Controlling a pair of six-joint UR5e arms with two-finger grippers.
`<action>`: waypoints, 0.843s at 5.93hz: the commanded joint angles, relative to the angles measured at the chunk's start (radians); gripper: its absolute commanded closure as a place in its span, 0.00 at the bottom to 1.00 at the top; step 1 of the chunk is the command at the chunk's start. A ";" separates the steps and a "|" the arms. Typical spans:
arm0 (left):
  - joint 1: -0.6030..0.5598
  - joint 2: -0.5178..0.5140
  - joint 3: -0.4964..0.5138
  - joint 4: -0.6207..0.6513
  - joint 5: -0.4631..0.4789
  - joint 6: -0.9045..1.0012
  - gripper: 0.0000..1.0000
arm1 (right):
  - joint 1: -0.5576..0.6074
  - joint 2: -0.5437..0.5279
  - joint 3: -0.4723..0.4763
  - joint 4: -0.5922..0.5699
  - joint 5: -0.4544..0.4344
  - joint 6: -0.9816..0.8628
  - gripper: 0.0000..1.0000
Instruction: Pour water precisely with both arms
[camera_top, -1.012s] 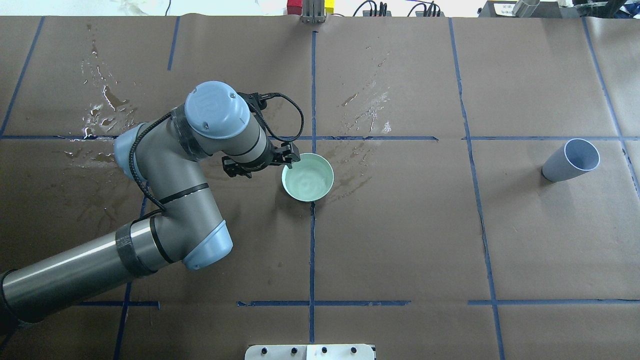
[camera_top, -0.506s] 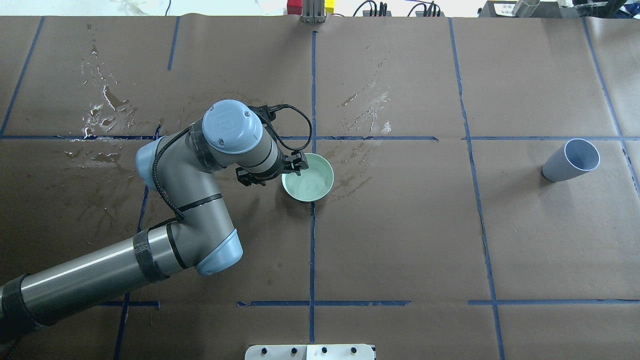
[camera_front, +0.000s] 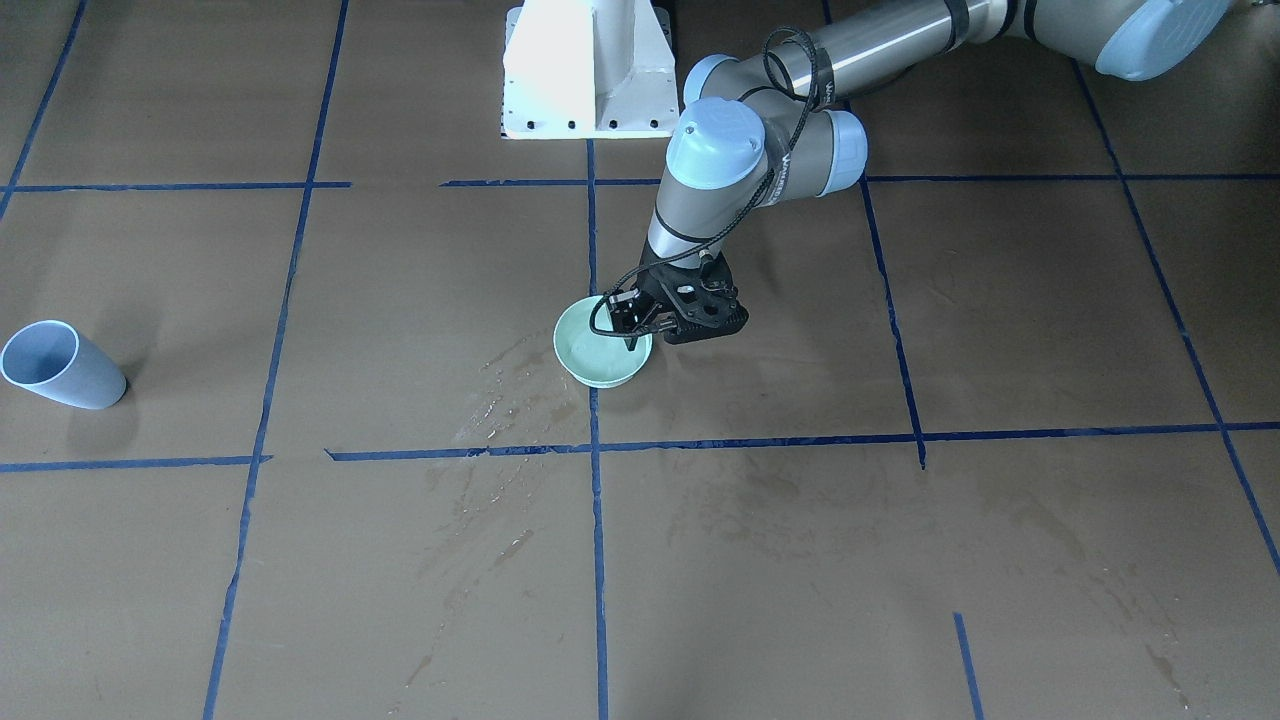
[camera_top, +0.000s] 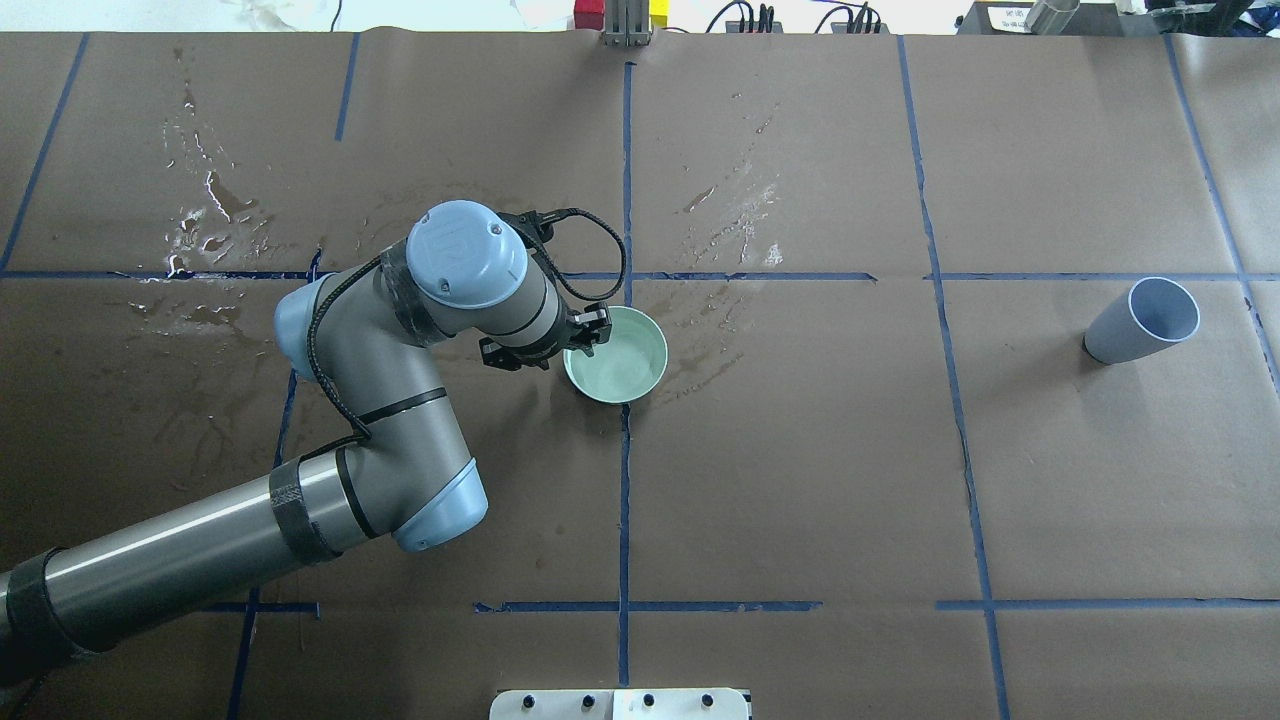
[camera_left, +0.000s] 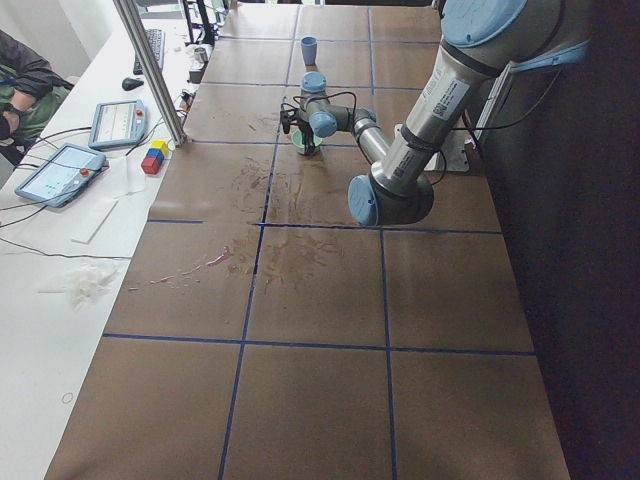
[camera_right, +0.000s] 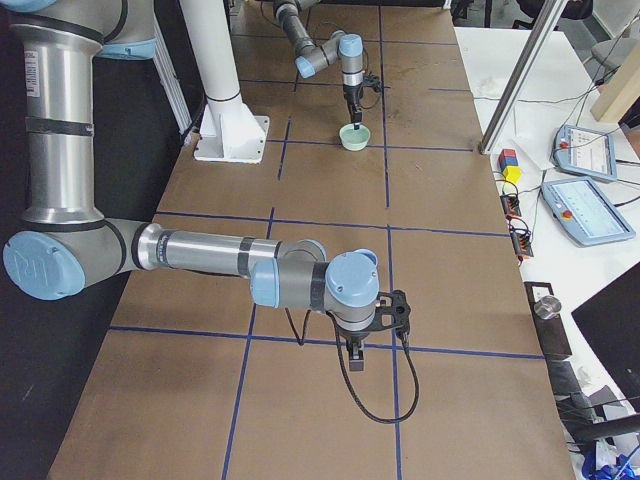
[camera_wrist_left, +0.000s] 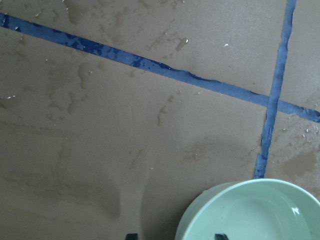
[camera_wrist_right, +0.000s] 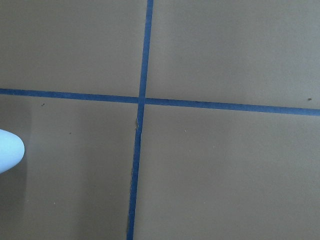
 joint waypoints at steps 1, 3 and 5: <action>0.002 -0.006 -0.001 0.000 0.000 -0.001 0.46 | -0.004 -0.010 0.002 0.006 0.003 -0.001 0.00; 0.012 -0.006 -0.001 0.000 -0.001 -0.001 0.52 | -0.013 -0.011 0.004 0.007 0.003 -0.003 0.00; 0.026 -0.001 -0.001 0.000 0.000 0.001 0.55 | -0.013 -0.011 0.004 0.018 0.002 -0.004 0.00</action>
